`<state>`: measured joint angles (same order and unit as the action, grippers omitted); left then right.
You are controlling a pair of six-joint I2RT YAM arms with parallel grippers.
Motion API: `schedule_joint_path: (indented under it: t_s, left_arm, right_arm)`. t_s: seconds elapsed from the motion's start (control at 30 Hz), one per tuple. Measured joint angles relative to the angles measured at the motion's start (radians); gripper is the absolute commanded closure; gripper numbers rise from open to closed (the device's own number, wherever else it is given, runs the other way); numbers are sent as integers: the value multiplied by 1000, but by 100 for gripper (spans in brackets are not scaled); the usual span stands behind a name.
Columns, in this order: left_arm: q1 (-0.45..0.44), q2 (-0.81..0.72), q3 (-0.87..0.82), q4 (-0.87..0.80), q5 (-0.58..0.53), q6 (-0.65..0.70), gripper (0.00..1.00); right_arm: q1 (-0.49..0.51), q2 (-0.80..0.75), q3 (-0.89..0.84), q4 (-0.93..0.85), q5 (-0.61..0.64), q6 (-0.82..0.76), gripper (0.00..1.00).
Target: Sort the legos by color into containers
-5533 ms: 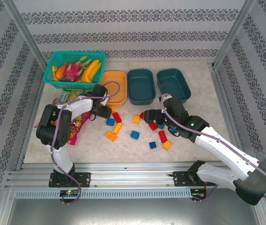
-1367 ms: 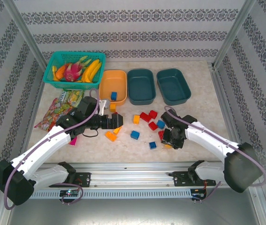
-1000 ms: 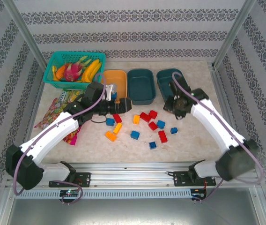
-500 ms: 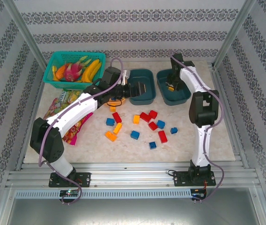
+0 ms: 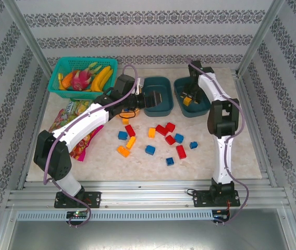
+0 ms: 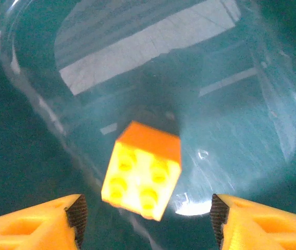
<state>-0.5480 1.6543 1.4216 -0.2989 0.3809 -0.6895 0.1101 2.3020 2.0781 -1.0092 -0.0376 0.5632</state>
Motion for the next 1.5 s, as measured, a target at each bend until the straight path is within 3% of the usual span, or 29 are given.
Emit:
schedule_joint_path:
  t_s: [0.17,0.37,0.6,0.73,0.93,1.2,1.5]
  left_arm:
    - [0,-86,-92,-12,-19,3,2]
    - [0,-232,-214,-80,-39,17,1]
    - [0,-388,-379,-144,-14,42,1]
    - [0,-444,-496,-162,40,45,2]
    - [0,-507,-625,-172,89,46,2]
    - [0,-537,-657,-173,92,38,2]
    - [-1,-537,-657,-172,90,29,3]
  right_arm:
    - [48,-345,-299,71,27,-2,35]
    - [219,-747,-693,121,52,-2,36]
    - [393,-950,-1124,114,34,35,30]
    - [436,-953,-1228,124,16,40,31]
    - [469,-858,-1234,199,3,39,33]
    - [441,-703,-1209,252,15,14,48]
    - [429,-666,-1175,251,8,-28,72]
